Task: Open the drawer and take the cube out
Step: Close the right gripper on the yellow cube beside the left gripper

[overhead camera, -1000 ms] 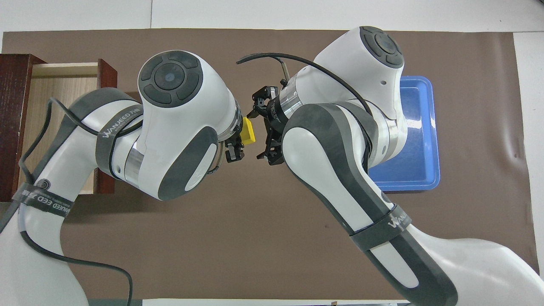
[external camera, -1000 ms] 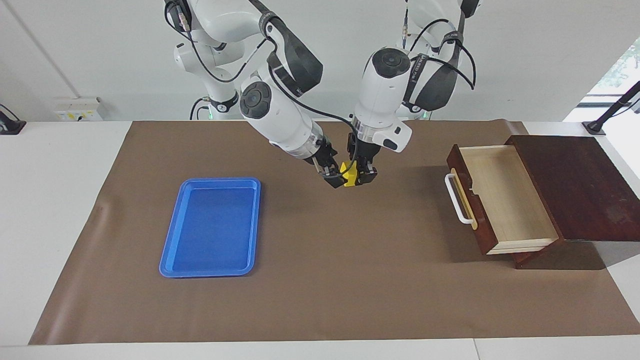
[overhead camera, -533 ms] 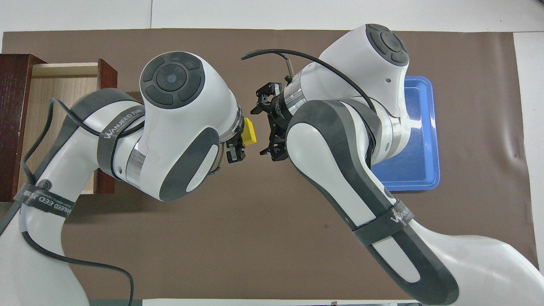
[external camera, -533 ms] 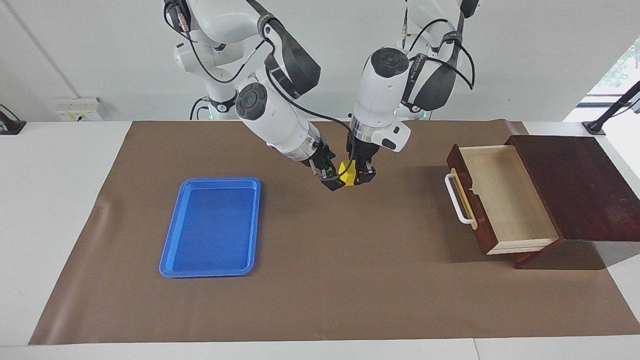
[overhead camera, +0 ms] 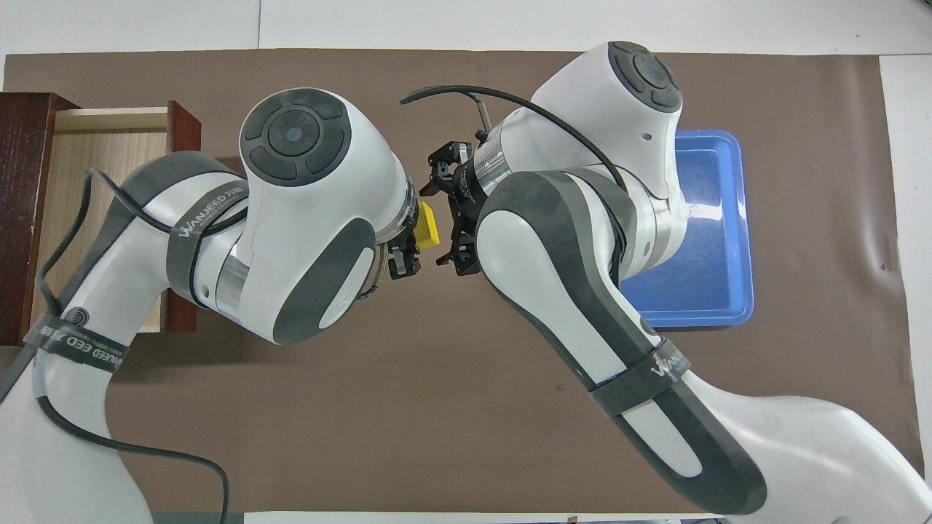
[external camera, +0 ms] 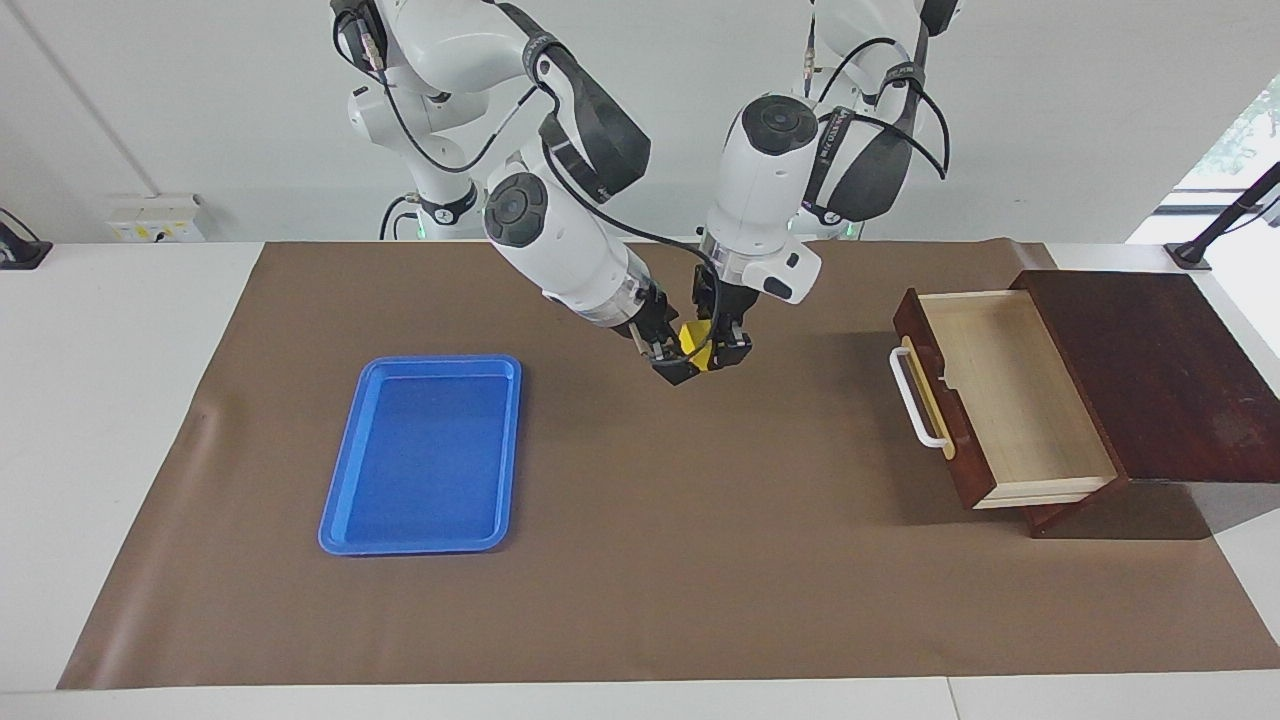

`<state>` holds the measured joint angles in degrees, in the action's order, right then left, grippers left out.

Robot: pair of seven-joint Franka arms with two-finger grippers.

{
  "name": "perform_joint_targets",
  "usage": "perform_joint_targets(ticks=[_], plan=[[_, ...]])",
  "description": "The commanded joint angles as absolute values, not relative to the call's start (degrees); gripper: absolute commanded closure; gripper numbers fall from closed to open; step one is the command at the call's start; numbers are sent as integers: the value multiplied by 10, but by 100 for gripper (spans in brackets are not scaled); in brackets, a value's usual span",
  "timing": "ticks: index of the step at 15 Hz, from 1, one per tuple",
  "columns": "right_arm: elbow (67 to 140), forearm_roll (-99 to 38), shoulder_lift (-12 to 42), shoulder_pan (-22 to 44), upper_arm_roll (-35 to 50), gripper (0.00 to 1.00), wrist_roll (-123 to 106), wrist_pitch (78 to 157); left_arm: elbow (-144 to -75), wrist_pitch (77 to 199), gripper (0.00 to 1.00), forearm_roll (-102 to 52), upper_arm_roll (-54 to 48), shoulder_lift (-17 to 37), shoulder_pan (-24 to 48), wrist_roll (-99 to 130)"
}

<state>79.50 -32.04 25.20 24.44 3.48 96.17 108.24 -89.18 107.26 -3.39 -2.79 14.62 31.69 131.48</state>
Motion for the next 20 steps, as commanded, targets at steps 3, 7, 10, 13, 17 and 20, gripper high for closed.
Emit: perform_joint_targets(ticks=[3, 7, 10, 13, 17, 20], plan=[[769, -321, 273, 245, 36, 0, 954, 1087, -903, 1084, 100, -29, -29, 140, 316, 1317], [769, -320, 273, 250, 38, 13, 954, 1088, -903, 1084, 100, -29, -29, 141, 316, 1317], [769, -318, 272, 256, 38, 30, 955, 1087, -903, 1084, 100, -29, -29, 140, 316, 1316], [769, -320, 272, 255, 38, 82, 953, 1085, -903, 1085, 100, -29, -29, 140, 316, 1317], [769, -325, 272, 244, 39, 100, 933, 1086, -903, 1084, 100, -29, -29, 140, 316, 1316], [769, -326, 272, 236, 39, 100, 923, 1088, -904, 1083, 100, -29, -29, 140, 316, 1316]])
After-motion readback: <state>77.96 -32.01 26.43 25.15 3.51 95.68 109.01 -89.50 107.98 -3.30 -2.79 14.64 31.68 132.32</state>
